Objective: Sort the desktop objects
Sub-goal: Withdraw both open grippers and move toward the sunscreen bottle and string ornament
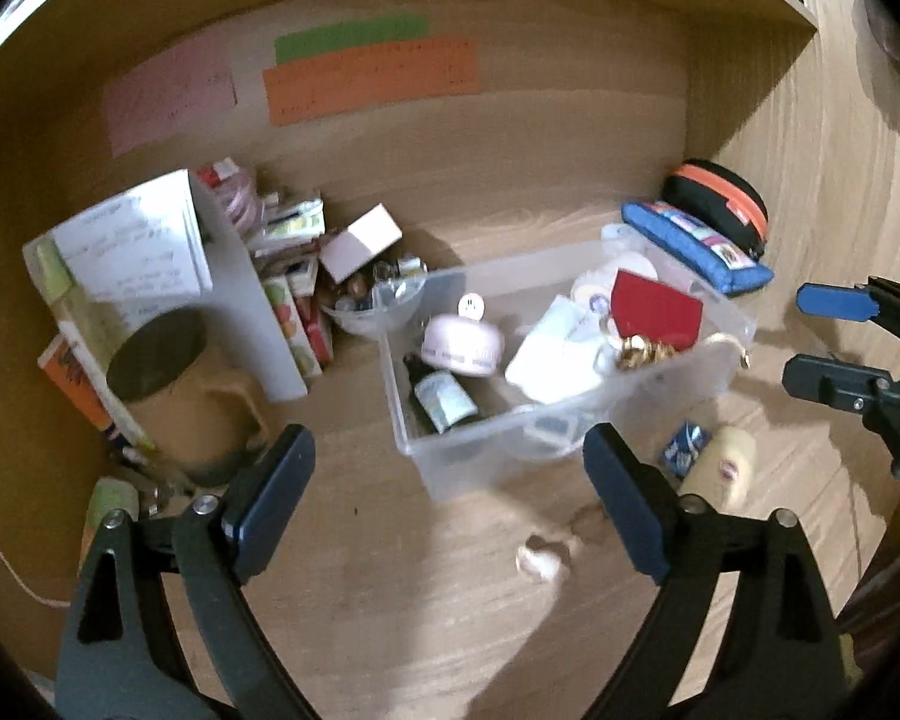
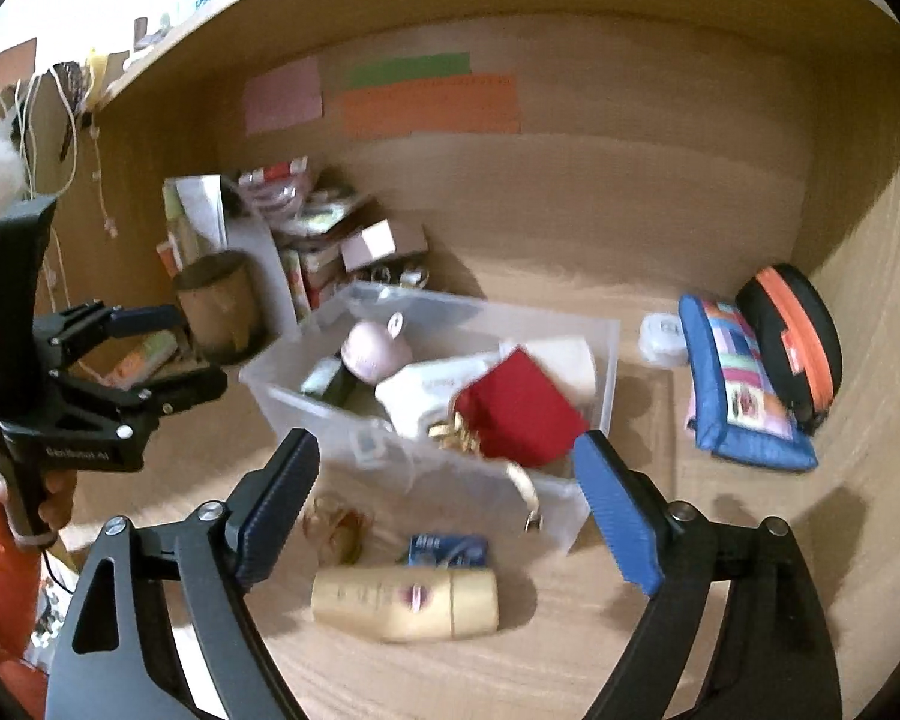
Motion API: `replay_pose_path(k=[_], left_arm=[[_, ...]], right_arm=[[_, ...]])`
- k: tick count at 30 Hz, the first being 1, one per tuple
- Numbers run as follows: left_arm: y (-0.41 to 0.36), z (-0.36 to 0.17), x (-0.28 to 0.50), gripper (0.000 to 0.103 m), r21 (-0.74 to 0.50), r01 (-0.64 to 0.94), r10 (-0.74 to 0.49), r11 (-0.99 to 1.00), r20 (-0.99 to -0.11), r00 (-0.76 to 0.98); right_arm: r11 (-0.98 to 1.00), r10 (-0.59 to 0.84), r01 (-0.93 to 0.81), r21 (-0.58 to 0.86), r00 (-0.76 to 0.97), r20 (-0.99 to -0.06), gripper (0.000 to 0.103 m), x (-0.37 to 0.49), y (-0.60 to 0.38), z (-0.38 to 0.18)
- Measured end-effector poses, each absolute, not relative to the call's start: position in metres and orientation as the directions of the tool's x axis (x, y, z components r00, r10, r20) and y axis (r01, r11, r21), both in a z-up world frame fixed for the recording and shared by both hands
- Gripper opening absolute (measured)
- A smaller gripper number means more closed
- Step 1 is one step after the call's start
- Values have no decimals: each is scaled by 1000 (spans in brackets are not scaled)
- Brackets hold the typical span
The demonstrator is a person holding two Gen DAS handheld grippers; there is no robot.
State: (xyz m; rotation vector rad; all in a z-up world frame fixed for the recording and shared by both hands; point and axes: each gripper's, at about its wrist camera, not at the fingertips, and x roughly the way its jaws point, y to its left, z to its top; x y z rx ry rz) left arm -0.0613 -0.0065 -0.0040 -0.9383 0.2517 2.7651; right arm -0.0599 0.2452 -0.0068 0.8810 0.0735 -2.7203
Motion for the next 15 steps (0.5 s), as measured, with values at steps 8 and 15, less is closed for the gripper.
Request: replay_pose_path(k=[8,15], left_arm=[[-10,-33,-47,92,61,-268,158,-961,-677,-719],[7,-74,-48,92,58,-324,171,-944,-756,-632]], right_arm=[[-969,-214,242,43,-742,-636,85,-43,248,-29],[-973,-207,221,69,-697,-686,86,-37,255,-54]])
